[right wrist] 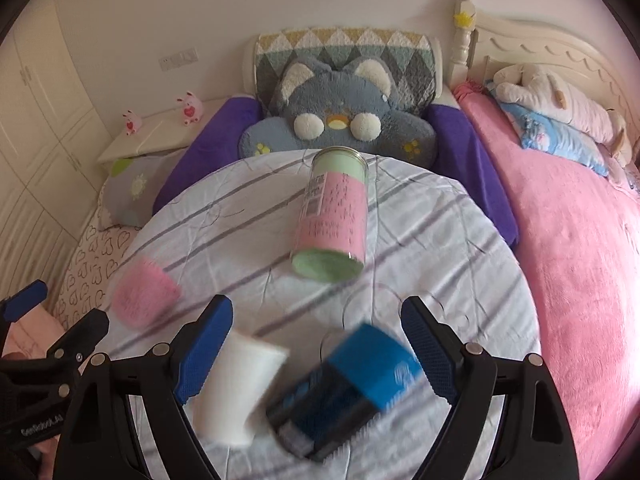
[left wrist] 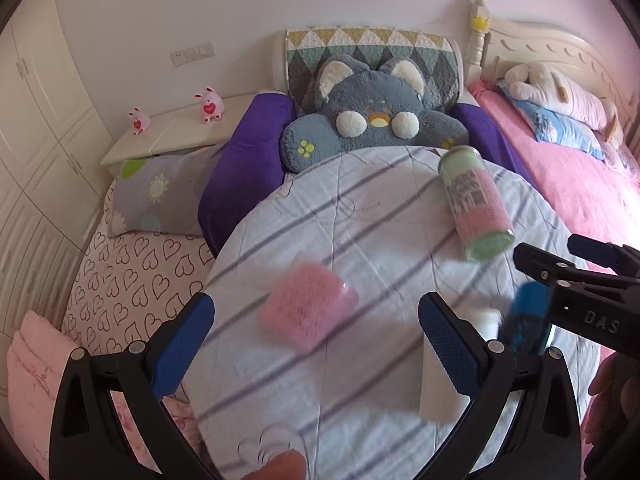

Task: Flip cup upright
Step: 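Grasp the green-and-pink canister with the right gripper and lift it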

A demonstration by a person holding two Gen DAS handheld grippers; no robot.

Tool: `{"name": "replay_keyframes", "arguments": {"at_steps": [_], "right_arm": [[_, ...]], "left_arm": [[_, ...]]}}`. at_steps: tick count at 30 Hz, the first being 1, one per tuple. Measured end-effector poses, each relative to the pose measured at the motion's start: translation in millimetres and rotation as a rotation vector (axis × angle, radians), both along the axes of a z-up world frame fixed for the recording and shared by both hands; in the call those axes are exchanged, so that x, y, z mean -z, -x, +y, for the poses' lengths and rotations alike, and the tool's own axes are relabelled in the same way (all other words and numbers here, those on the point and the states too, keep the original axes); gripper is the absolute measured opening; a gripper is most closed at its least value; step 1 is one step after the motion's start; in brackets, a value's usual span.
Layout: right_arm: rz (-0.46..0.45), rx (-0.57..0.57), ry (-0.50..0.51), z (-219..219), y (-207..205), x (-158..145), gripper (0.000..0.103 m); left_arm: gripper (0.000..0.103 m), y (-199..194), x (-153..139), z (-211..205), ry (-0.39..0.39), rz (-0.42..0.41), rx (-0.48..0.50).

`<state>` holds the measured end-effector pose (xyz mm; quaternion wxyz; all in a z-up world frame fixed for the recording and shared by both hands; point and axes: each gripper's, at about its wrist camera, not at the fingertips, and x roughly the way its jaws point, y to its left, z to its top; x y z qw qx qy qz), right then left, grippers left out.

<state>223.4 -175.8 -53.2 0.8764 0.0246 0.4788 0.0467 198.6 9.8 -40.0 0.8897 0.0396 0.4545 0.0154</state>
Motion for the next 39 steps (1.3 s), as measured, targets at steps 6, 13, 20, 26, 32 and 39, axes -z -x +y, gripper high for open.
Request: {"name": "replay_keyframes", "arguments": {"at_steps": [6, 13, 20, 26, 32, 39], "right_arm": [[0.124, 0.016, -0.034, -7, -80, 27, 0.087], [0.242, 0.038, 0.017, -5, -135, 54, 0.087], [0.296, 0.037, 0.046, -4, -153, 69, 0.087], [0.345, 0.029, 0.05, -5, -165, 87, 0.085], [0.346, 0.005, 0.018, -7, -165, 90, 0.072], [0.326, 0.012, -0.062, -16, -162, 86, 0.072]], "left_arm": [[0.103, -58, 16, -6, -0.011, 0.028, -0.001], [0.103, -99, 30, -5, -0.013, 0.046, -0.017], [0.103, -127, 43, -3, -0.02, 0.072, -0.033], [0.103, -141, 54, -4, -0.028, 0.093, -0.036], [0.103, -144, 58, -4, -0.031, 0.103, -0.036], [0.103, -144, 58, -5, -0.03, 0.101, -0.037]]}}
